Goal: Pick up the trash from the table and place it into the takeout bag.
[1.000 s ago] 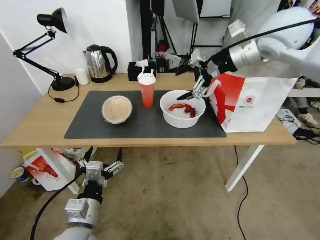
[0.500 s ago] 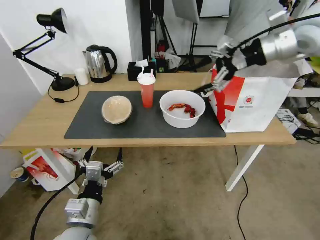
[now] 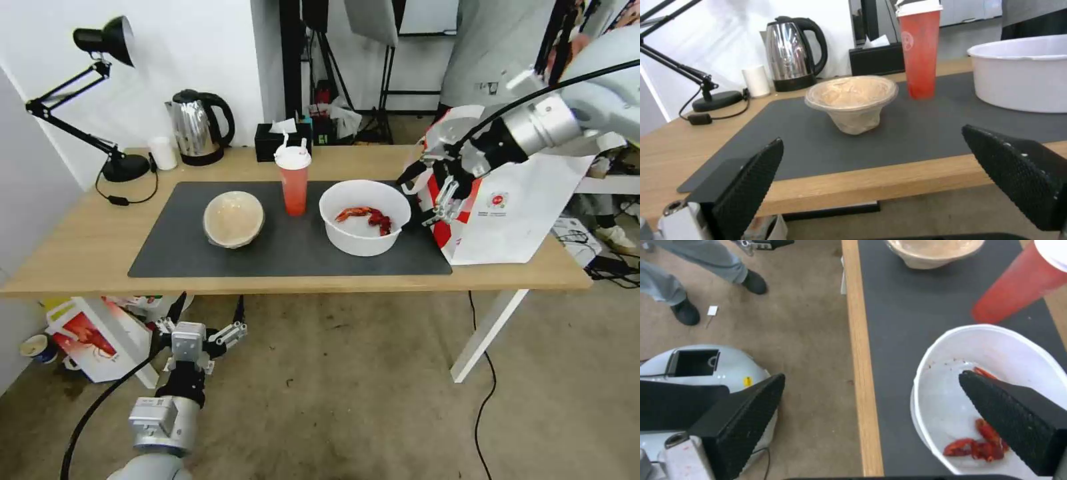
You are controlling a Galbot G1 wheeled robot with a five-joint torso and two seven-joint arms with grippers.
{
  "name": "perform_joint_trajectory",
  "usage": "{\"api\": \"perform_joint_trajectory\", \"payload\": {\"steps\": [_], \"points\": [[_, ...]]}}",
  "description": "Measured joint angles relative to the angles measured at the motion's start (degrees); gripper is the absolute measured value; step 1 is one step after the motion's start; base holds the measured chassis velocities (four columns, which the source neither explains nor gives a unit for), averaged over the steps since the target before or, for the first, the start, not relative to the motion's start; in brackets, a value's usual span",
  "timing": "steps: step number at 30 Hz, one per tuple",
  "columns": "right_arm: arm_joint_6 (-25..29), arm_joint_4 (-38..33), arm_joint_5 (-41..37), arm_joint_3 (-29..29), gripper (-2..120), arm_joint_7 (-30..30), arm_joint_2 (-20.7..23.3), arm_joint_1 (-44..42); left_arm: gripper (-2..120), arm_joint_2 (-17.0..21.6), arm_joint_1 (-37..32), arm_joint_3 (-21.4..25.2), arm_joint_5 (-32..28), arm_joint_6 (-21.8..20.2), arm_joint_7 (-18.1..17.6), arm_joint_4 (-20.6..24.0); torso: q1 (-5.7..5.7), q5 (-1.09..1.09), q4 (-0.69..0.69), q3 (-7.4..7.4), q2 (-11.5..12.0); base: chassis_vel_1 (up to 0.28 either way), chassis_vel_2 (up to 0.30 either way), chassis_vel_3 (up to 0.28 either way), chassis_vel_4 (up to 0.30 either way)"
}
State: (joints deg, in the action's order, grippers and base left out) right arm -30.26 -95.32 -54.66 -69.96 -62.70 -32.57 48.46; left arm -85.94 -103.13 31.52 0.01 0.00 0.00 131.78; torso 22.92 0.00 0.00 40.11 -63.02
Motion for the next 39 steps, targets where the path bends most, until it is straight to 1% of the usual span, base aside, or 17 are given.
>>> {"api": "perform_joint_trajectory", "payload": {"steps": [1, 5, 10, 20, 32, 39], "points": [[0.00, 0.00, 0.00, 0.00, 100, 0.00, 0.00, 0.00, 100, 0.00, 0.00, 0.00, 0.00, 0.00, 0.00, 0.00, 0.00, 0.00, 0.00, 0.00, 0.00, 0.000, 0.000, 0.000, 0.000], [-0.22, 3.18, 1.27, 0.15, 100, -0.10, -3.50, -0.98, 100, 0.00, 0.00, 0.00, 0.00, 0.00, 0.00, 0.00, 0.00, 0.01, 0.01, 0.00, 0.00, 0.000, 0.000, 0.000, 0.000], [-0.27, 4.92, 2.39, 0.22, 100, -0.64, -4.61, -2.02, 100, 0.00, 0.00, 0.00, 0.00, 0.00, 0.00, 0.00, 0.00, 0.00, 0.00, 0.00, 0.00, 0.000, 0.000, 0.000, 0.000], [-0.74, 10.59, 6.77, 0.34, 100, -4.61, -6.55, -3.71, 100, 0.00, 0.00, 0.00, 0.00, 0.00, 0.00, 0.00, 0.00, -0.01, -0.01, 0.00, 0.00, 0.000, 0.000, 0.000, 0.000], [-1.98, 13.55, 7.99, 0.12, 100, -8.12, -9.81, -5.07, 100, 0.00, 0.00, 0.00, 0.00, 0.00, 0.00, 0.00, 0.00, 0.00, -0.01, 0.00, 0.00, 0.000, 0.000, 0.000, 0.000], [-2.46, 15.27, 8.07, 0.14, 100, -8.77, -12.18, -5.64, 100, 0.00, 0.00, 0.00, 0.00, 0.00, 0.00, 0.00, 0.00, 0.00, 0.01, 0.00, 0.00, 0.000, 0.000, 0.000, 0.000]]}}
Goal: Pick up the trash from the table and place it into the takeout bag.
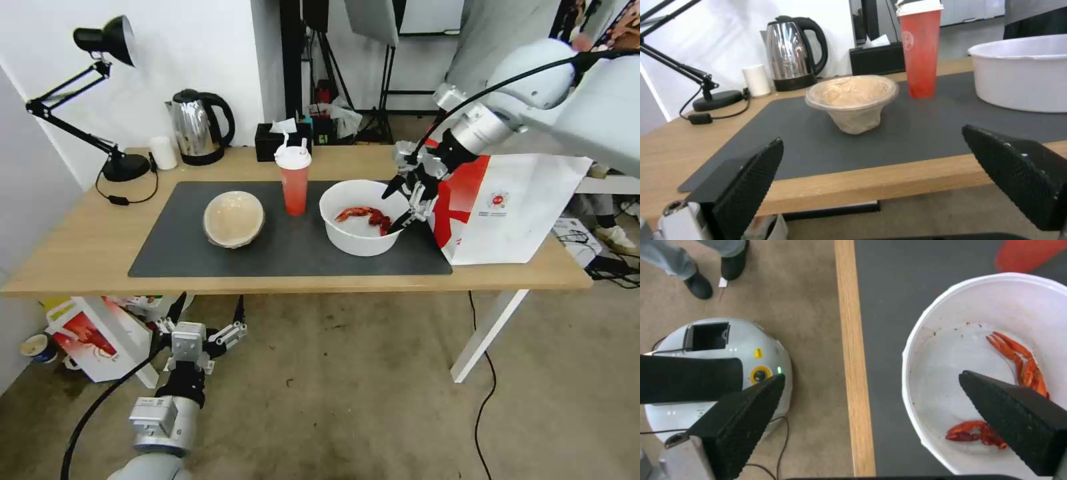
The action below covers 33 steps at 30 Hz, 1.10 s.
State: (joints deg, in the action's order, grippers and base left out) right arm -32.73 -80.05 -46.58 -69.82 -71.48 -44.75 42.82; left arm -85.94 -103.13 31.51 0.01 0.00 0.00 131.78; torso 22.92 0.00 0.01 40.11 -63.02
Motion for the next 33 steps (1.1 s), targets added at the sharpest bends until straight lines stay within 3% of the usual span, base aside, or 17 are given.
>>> {"api": "perform_joint_trajectory", "payload": {"steps": [18, 33], "points": [[-0.15, 6.96, 3.82, 0.27, 100, -3.01, -4.83, -1.95, 100, 0.00, 0.00, 0.00, 0.00, 0.00, 0.00, 0.00, 0.00, 0.00, 0.00, 0.00, 0.00, 0.000, 0.000, 0.000, 0.000], [-0.66, 6.04, 4.00, -2.38, 100, -7.86, -5.42, 0.94, 100, 0.00, 0.00, 0.00, 0.00, 0.00, 0.00, 0.00, 0.00, 0.00, -0.01, 0.00, 0.00, 0.000, 0.000, 0.000, 0.000]]}}
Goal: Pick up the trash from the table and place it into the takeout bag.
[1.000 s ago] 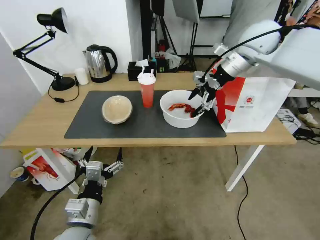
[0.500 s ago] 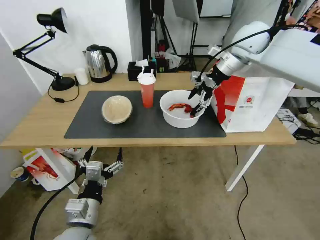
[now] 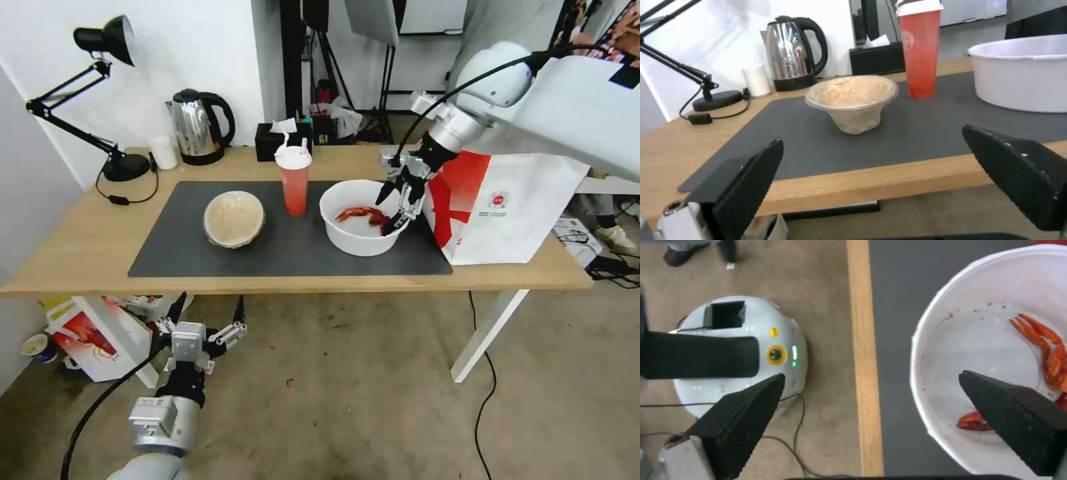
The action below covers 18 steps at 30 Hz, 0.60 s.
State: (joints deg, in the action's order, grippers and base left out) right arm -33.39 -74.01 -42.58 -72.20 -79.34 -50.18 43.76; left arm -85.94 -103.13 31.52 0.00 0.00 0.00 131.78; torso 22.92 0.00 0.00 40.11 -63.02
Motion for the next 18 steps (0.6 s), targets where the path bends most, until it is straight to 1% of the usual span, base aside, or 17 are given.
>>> {"api": "perform_joint_trajectory", "payload": {"steps": [10, 16, 18], "points": [[-0.85, -2.32, -1.66, -1.94, 100, -0.78, 0.04, 1.76, 100, 0.00, 0.00, 0.00, 0.00, 0.00, 0.00, 0.00, 0.00, 0.00, -0.01, 0.00, 0.00, 0.000, 0.000, 0.000, 0.000], [-1.00, -2.47, -1.76, -2.14, 100, -0.61, -0.91, 1.08, 100, 0.00, 0.00, 0.00, 0.00, 0.00, 0.00, 0.00, 0.00, 0.00, 0.00, 0.00, 0.00, 0.000, 0.000, 0.000, 0.000], [-1.05, -2.26, -1.69, -2.02, 100, -0.11, -1.90, -0.39, 100, 0.00, 0.00, 0.00, 0.00, 0.00, 0.00, 0.00, 0.00, 0.01, 0.00, 0.00, 0.00, 0.000, 0.000, 0.000, 0.000]]}}
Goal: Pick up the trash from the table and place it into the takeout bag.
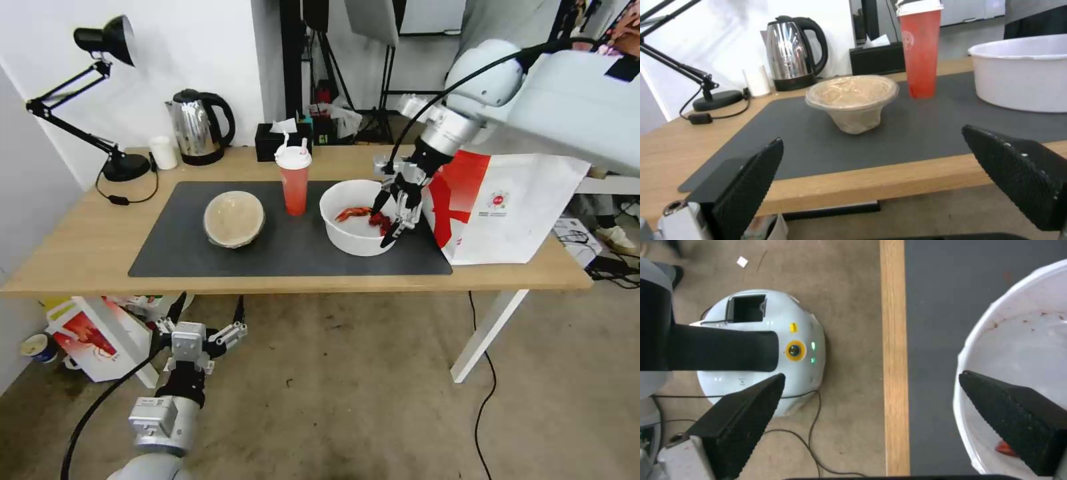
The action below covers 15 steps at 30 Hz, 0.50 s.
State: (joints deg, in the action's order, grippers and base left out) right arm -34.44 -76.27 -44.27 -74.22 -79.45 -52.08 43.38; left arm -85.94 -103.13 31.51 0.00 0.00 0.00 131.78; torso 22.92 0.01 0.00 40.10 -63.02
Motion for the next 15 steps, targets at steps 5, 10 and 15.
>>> {"api": "perform_joint_trajectory", "payload": {"steps": [5, 10, 15], "points": [[-0.02, 0.43, 0.13, 0.24, 100, 0.52, -0.72, -1.12, 100, 0.00, 0.00, 0.00, 0.00, 0.00, 0.00, 0.00, 0.00, -0.01, 0.01, 0.00, 0.00, 0.000, 0.000, 0.000, 0.000], [-0.02, 1.53, 1.28, 1.26, 100, 0.52, -1.17, -2.30, 100, 0.00, 0.00, 0.00, 0.00, 0.00, 0.00, 0.00, 0.00, -0.01, 0.00, 0.00, 0.00, 0.000, 0.000, 0.000, 0.000], [0.09, 3.10, 3.04, 3.05, 100, 0.20, -1.53, -4.92, 100, 0.00, 0.00, 0.00, 0.00, 0.00, 0.00, 0.00, 0.00, -0.01, 0.00, 0.00, 0.00, 0.000, 0.000, 0.000, 0.000]]}}
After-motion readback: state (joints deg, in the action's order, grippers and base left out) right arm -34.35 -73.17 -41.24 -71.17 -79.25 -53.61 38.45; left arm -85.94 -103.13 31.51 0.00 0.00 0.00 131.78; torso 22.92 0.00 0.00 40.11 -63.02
